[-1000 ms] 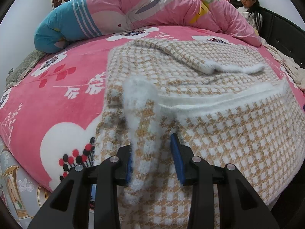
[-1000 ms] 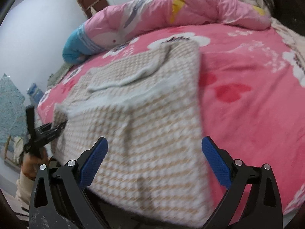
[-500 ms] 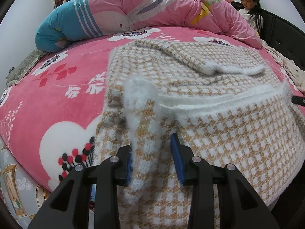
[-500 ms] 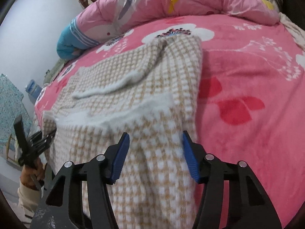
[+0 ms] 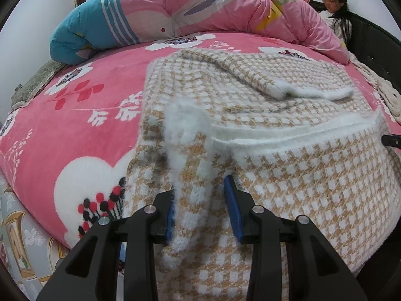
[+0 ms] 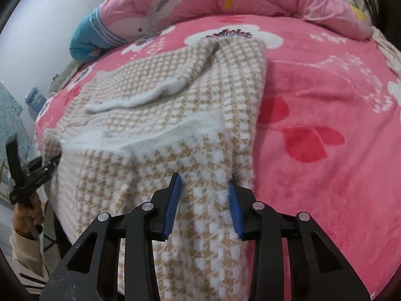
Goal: Fold large clothes
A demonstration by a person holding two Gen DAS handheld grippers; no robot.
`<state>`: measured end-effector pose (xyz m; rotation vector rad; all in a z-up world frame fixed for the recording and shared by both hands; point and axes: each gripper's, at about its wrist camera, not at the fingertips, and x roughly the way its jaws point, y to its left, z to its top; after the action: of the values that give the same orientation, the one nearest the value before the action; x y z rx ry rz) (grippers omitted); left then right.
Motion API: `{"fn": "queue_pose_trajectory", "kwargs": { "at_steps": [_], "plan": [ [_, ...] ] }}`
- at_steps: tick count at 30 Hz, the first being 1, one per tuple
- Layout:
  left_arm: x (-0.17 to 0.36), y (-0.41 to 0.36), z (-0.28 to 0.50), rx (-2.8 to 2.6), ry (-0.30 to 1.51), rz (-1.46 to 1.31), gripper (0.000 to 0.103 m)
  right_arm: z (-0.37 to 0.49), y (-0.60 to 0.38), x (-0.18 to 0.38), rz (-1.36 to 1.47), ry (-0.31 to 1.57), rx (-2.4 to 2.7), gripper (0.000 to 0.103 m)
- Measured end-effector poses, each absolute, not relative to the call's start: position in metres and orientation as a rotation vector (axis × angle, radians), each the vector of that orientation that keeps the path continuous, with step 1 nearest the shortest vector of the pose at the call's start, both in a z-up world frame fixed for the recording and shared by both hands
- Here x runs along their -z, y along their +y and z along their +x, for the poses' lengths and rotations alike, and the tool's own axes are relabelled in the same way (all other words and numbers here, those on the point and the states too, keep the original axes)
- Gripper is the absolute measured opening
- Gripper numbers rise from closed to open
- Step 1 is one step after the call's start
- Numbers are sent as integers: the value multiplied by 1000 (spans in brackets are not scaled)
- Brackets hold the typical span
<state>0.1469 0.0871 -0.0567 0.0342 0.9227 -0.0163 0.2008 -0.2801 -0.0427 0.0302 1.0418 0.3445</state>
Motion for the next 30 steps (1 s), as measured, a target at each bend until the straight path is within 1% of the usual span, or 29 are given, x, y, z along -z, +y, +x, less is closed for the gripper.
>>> {"fn": "queue_pose_trajectory", "kwargs": {
  "at_steps": [1, 2, 4, 9, 13, 19, 23, 30],
  "plan": [
    [56, 85, 147, 7, 927, 39, 35, 195, -276, 40, -2, 1051, -334, 19],
    [56, 83, 148, 0, 930, 42, 35, 191, -271, 38, -30, 1049, -321, 16],
    [56, 81, 149, -13, 936, 48, 35, 183, -260, 32, -113, 1029, -289, 12],
    [54, 77, 150, -30, 948, 55, 35, 182, -240, 39, -265, 999, -200, 11],
    [54, 78, 150, -30, 948, 56, 35, 175, -226, 39, -353, 962, -153, 7],
    [53, 76, 150, -33, 951, 58, 35, 170, -233, 31, -347, 935, -138, 8],
    [54, 77, 150, -32, 950, 62, 35, 178, -235, 36, -330, 955, -146, 14],
    [54, 77, 150, -30, 951, 65, 35, 192, -232, 42, -318, 978, -164, 21]
  ]
}}
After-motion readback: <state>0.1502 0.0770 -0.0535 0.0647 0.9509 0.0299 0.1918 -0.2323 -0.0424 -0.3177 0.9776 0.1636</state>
